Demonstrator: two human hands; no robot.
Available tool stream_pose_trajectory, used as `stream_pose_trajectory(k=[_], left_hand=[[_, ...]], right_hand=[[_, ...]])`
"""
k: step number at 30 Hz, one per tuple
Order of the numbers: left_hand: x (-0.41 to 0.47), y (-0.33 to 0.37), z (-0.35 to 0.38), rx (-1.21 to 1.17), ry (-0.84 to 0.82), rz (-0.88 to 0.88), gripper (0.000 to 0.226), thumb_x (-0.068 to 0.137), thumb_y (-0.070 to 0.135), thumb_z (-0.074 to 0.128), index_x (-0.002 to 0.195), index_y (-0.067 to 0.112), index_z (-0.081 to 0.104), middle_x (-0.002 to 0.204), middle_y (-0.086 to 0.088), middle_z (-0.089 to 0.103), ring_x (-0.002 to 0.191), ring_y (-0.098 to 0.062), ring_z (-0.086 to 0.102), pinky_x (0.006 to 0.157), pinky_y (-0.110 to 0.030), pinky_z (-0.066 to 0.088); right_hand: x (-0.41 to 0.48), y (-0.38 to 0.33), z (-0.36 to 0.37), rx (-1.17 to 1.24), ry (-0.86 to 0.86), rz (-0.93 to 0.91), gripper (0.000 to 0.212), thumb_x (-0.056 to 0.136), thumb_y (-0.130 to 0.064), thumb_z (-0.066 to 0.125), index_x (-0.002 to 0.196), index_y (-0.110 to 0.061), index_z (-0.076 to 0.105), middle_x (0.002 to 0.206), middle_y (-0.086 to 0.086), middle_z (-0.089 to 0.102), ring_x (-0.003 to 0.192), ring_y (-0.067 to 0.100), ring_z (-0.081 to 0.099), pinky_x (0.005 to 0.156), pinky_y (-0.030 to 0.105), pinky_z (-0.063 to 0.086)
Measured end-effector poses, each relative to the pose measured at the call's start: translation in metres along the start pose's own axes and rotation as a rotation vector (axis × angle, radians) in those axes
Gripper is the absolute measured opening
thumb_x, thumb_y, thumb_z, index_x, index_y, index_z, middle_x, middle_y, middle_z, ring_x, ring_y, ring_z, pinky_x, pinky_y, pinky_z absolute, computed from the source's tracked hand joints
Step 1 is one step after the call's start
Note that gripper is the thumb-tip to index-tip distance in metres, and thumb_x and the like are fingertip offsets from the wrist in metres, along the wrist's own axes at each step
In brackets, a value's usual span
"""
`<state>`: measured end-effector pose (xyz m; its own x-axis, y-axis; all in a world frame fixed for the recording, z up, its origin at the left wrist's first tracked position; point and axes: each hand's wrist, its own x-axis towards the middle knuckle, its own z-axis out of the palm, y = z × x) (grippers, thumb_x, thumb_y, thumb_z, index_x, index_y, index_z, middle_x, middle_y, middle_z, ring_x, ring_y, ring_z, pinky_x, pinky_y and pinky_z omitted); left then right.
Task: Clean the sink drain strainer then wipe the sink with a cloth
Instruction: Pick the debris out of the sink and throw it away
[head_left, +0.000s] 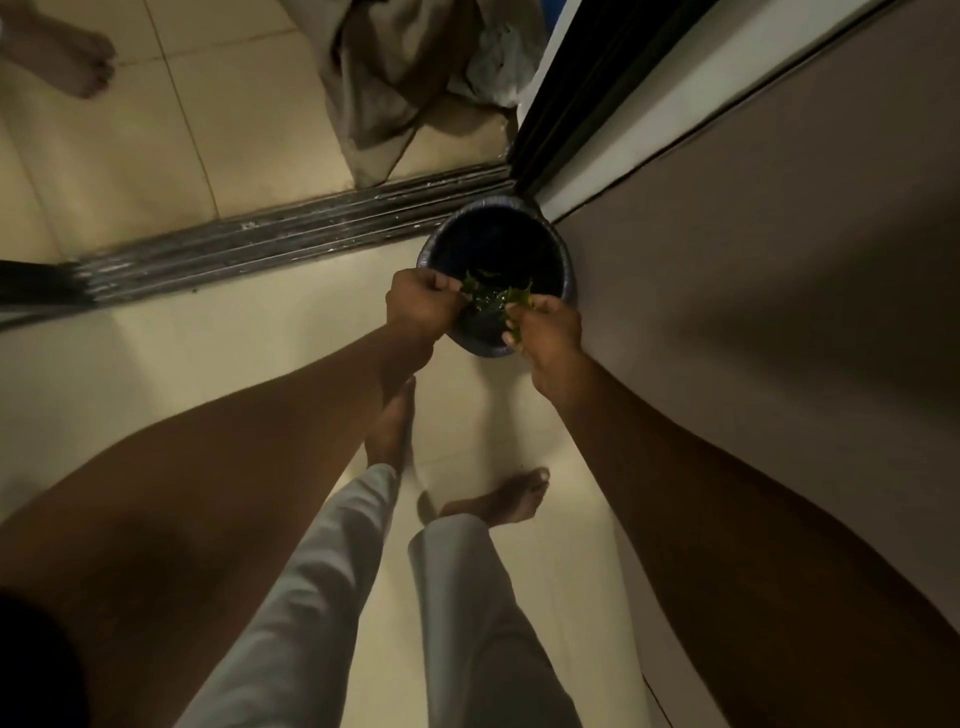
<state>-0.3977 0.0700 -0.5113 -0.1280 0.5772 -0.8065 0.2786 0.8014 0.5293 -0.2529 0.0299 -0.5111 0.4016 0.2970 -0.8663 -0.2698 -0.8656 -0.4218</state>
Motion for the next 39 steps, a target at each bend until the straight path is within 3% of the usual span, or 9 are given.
stream_pose_trajectory(k=[2,4,8,14,18,24,30,35,39], left_hand=[[0.003,0.001,0.005,-0.005,-0.041,0.024,0.017,0.091,-0.001,0.073,0.094,0.016,0.077,0.109,-0.012,0.077,0.113,-0.032,0.072,0.099,-0.044,0.061],[0.003,0.005,0.006,0.004,-0.076,0.048,0.027,0.093,-0.004,0.069,0.114,0.011,0.077,0.117,-0.008,0.075,0.119,-0.028,0.068,0.104,-0.039,0.058],[-0.005,0.015,-0.002,0.046,-0.046,0.084,0.041,0.093,-0.009,0.063,0.129,0.009,0.073,0.127,-0.006,0.072,0.122,-0.024,0.065,0.109,-0.039,0.055],[-0.079,0.049,-0.029,-0.002,-0.035,0.180,0.025,0.097,0.000,0.063,0.118,0.005,0.076,0.117,-0.014,0.077,0.113,-0.028,0.071,0.104,-0.047,0.058],[-0.162,0.086,-0.050,0.029,-0.101,0.312,0.024,0.099,0.001,0.063,0.119,0.003,0.076,0.116,-0.011,0.078,0.107,-0.020,0.073,0.097,-0.036,0.060],[-0.295,0.152,-0.075,0.104,-0.240,0.502,0.022,0.099,0.001,0.065,0.117,0.008,0.077,0.115,-0.008,0.079,0.108,-0.019,0.074,0.097,-0.036,0.060],[-0.400,0.208,-0.077,0.230,-0.374,0.718,0.021,0.100,0.006,0.067,0.117,0.013,0.077,0.110,0.005,0.079,0.101,-0.002,0.074,0.089,-0.020,0.059],[-0.463,0.229,-0.054,0.273,-0.454,0.789,0.020,0.100,0.008,0.067,0.116,0.017,0.077,0.111,0.005,0.079,0.108,-0.008,0.074,0.102,-0.036,0.059],[-0.504,0.236,-0.023,0.287,-0.506,0.838,0.020,0.099,0.004,0.068,0.114,0.013,0.077,0.108,-0.002,0.080,0.104,-0.016,0.076,0.100,-0.039,0.060]], right_hand=[[0.007,-0.002,0.005,-0.030,-0.036,-0.028,0.037,0.097,-0.011,0.072,0.133,-0.006,0.066,0.122,0.014,0.070,0.098,0.023,0.069,0.095,0.041,0.061],[0.010,-0.006,0.008,-0.037,-0.052,-0.056,0.042,0.099,-0.014,0.070,0.139,-0.006,0.062,0.133,0.013,0.068,0.119,0.027,0.066,0.108,0.043,0.054],[0.002,-0.013,0.003,-0.014,-0.037,-0.097,0.041,0.102,-0.004,0.060,0.143,-0.004,0.057,0.141,0.014,0.063,0.130,0.027,0.061,0.115,0.043,0.047],[-0.084,-0.028,-0.018,0.068,0.027,-0.232,0.033,0.100,0.003,0.060,0.132,-0.001,0.065,0.130,0.014,0.069,0.122,0.027,0.067,0.107,0.040,0.055],[-0.181,-0.044,-0.046,0.166,0.019,-0.342,0.026,0.100,0.001,0.061,0.122,-0.008,0.070,0.124,0.010,0.073,0.116,0.023,0.070,0.100,0.035,0.058],[-0.334,-0.074,-0.111,0.325,0.031,-0.461,0.021,0.098,-0.003,0.067,0.117,-0.008,0.073,0.114,0.004,0.078,0.105,0.010,0.074,0.082,0.013,0.056],[-0.436,-0.093,-0.181,0.422,0.032,-0.586,0.020,0.097,-0.004,0.069,0.115,-0.011,0.075,0.109,0.001,0.079,0.106,0.010,0.074,0.091,0.022,0.059],[-0.478,-0.092,-0.240,0.512,0.101,-0.662,0.021,0.095,-0.005,0.070,0.112,-0.016,0.076,0.107,-0.001,0.080,0.106,0.013,0.075,0.095,0.032,0.060],[-0.493,-0.081,-0.287,0.593,0.139,-0.708,0.020,0.095,-0.009,0.070,0.112,-0.019,0.076,0.108,-0.001,0.080,0.106,0.012,0.075,0.088,0.023,0.060]])
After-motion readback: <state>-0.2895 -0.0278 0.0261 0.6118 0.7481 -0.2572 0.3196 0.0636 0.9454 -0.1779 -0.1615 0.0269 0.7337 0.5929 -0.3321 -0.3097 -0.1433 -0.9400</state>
